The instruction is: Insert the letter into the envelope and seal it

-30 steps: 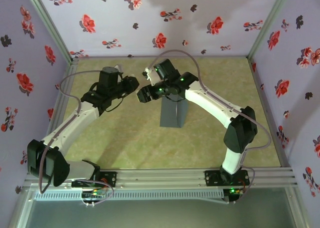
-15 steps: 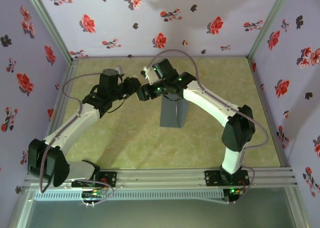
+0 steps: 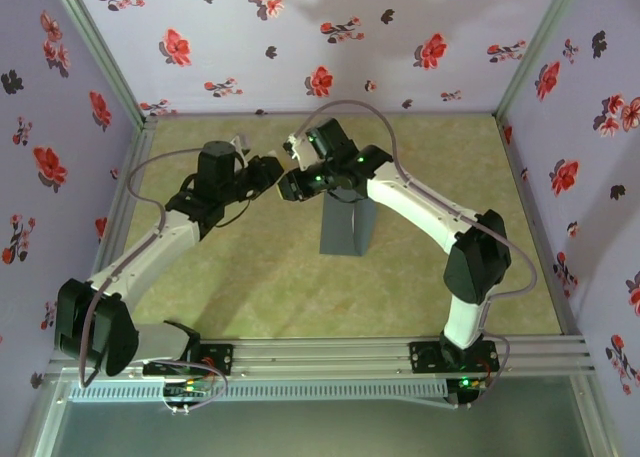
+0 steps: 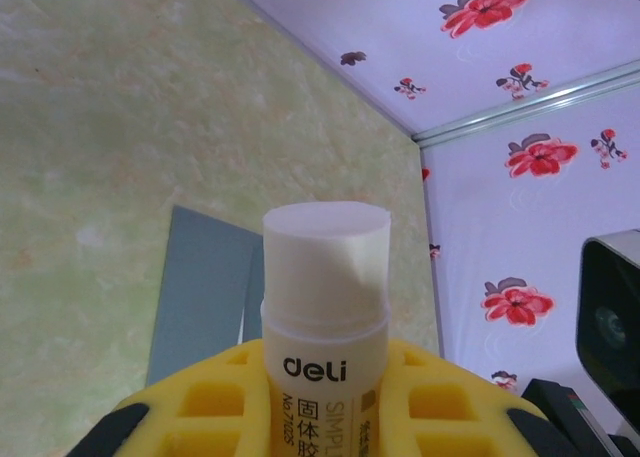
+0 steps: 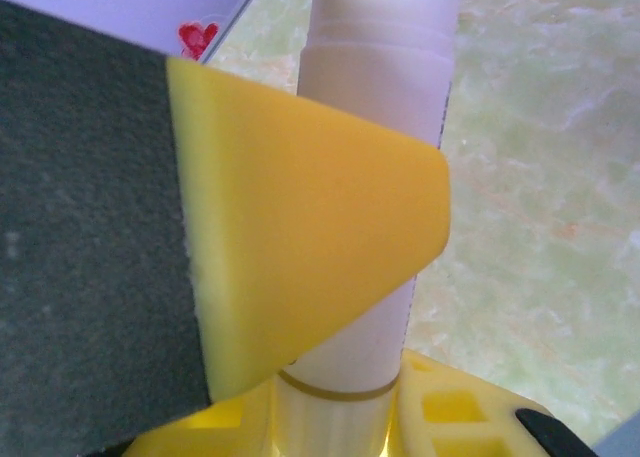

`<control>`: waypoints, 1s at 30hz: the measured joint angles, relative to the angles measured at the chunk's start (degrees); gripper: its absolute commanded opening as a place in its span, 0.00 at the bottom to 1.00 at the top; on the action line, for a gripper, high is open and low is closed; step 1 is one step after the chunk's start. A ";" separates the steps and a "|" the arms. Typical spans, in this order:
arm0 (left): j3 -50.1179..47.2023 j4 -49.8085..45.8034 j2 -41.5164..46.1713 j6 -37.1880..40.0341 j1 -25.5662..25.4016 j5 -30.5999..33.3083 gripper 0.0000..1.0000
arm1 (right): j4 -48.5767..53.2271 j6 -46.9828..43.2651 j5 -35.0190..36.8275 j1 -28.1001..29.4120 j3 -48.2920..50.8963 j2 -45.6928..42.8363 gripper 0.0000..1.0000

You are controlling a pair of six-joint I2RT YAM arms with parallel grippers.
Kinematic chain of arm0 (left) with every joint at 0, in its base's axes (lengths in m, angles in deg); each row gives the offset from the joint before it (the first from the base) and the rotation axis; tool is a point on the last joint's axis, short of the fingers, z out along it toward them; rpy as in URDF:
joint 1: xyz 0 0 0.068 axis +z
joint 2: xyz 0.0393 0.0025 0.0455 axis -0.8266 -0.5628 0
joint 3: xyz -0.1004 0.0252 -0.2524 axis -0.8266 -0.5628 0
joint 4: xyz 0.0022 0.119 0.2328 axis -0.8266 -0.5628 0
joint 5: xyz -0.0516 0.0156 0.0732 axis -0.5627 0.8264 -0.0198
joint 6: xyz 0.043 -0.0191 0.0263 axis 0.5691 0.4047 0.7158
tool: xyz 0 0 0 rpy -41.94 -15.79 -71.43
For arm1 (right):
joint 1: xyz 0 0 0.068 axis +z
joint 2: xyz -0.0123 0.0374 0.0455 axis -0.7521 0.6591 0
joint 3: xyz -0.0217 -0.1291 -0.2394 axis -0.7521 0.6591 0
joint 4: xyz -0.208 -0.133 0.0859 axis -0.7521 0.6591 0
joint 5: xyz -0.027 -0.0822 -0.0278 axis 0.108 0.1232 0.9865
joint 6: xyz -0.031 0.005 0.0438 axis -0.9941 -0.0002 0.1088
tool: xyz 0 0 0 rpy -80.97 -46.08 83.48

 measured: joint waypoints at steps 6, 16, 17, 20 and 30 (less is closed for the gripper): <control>-3.87 7.41 1.79 -0.04 0.33 -6.08 0.00 | -4.24 3.61 -7.74 -2.32 5.31 -3.56 0.19; -6.32 25.53 4.09 -4.02 1.18 -15.74 0.00 | -17.94 14.32 -26.80 -7.41 10.67 -9.11 0.20; -6.54 27.15 4.09 -4.63 1.22 -16.22 0.00 | -19.69 15.45 -28.24 -7.74 11.19 -9.42 0.20; -6.93 32.17 4.00 -7.02 1.25 -17.97 0.00 | -25.90 19.76 -32.33 -8.68 13.27 -10.43 0.21; -6.93 45.31 3.04 -12.85 1.25 -20.68 0.00 | -48.54 37.07 -42.86 -10.64 16.70 -10.60 0.23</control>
